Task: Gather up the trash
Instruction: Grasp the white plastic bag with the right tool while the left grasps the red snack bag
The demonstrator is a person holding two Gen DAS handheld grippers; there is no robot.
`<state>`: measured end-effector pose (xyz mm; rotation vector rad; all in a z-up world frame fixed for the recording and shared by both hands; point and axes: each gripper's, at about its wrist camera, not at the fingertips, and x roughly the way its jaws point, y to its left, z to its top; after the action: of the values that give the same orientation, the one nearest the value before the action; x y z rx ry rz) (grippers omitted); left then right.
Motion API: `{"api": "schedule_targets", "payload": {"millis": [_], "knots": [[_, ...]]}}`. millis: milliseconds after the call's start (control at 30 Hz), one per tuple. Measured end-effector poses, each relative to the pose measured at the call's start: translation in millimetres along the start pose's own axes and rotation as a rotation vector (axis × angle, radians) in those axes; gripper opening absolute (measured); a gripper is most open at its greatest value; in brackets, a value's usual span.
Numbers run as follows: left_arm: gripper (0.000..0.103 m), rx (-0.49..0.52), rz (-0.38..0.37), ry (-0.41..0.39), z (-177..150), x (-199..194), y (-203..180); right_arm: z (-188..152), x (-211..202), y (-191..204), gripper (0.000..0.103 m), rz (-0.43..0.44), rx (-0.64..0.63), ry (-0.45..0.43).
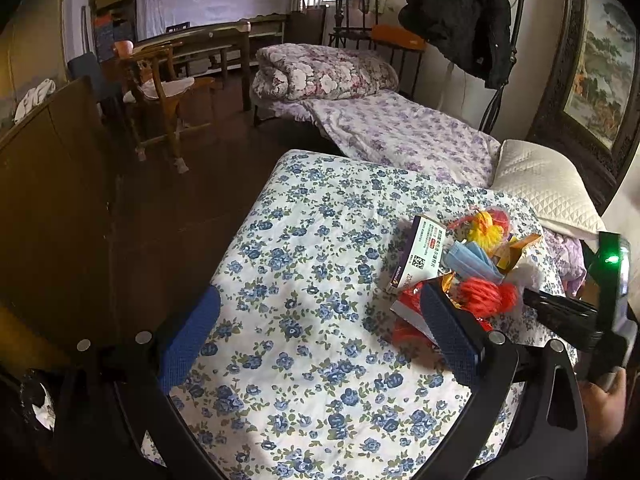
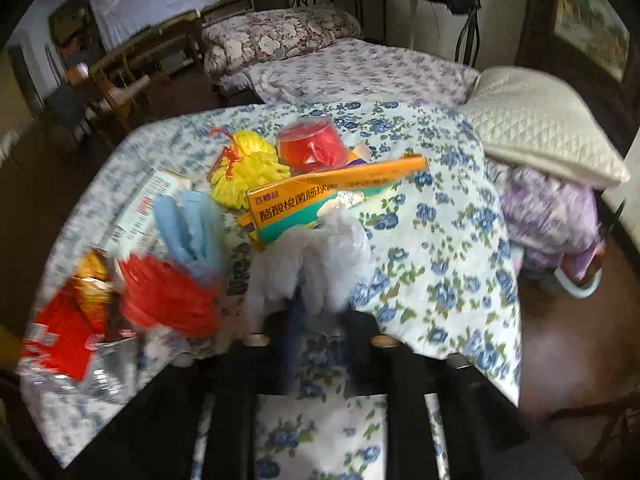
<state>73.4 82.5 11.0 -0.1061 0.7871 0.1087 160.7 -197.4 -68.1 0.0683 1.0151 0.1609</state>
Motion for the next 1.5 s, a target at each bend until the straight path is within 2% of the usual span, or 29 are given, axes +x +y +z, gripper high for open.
{"api": "schedule_targets", "payload": {"millis": [167, 333, 400, 533, 567, 800, 967, 1067, 1167, 1233, 1267, 1300, 1367, 1500], "knots": [[0.096, 0.007, 0.023, 0.006, -1, 4, 0, -17, -34, -5, 0.015, 0.001, -0.008, -0.053], [0.096, -0.009, -0.003, 0.022, -3, 6, 1, -22, -57, -17, 0.016, 0.024, 0.035, -0.087], [0.096, 0.005, -0.030, 0.037, -6, 8, -4, -30, -64, -15, 0.017, 0.022, 0.038, -0.087], [0.096, 0.007, -0.154, 0.111, -7, 21, -27, -39, -67, -3, 0.018, -0.003, -0.008, -0.080], [0.096, 0.012, -0.165, 0.124, -6, 25, -33, -39, -67, 0, 0.018, -0.002, -0.018, -0.079], [0.096, 0.061, -0.132, 0.227, -16, 56, -72, -38, -70, 2, 0.018, 0.006, -0.026, -0.091], [0.096, 0.047, -0.099, 0.231, -19, 67, -78, -38, -73, 1, 0.019, 0.016, -0.017, -0.101], [0.091, 0.016, -0.101, 0.235, -18, 70, -77, -38, -74, 2, 0.019, 0.019, -0.021, -0.104], [0.079, 0.014, -0.101, 0.239, -19, 73, -77, -39, -75, 3, 0.019, 0.021, -0.024, -0.102], [0.067, 0.020, -0.112, 0.247, -19, 74, -77, -39, -75, 4, 0.019, 0.022, -0.024, -0.103], [0.065, 0.023, -0.115, 0.251, -20, 75, -78, -39, -75, 4, 0.019, 0.023, -0.024, -0.104], [0.058, 0.027, -0.115, 0.251, -20, 75, -78, -38, -75, 4, 0.019, 0.023, -0.024, -0.105], [0.052, 0.043, -0.116, 0.245, -21, 74, -80, -38, -76, 4, 0.019, 0.025, -0.023, -0.107], [0.029, 0.045, -0.111, 0.214, -19, 68, -77, -39, -76, 4, 0.019, 0.025, -0.024, -0.107]]}}
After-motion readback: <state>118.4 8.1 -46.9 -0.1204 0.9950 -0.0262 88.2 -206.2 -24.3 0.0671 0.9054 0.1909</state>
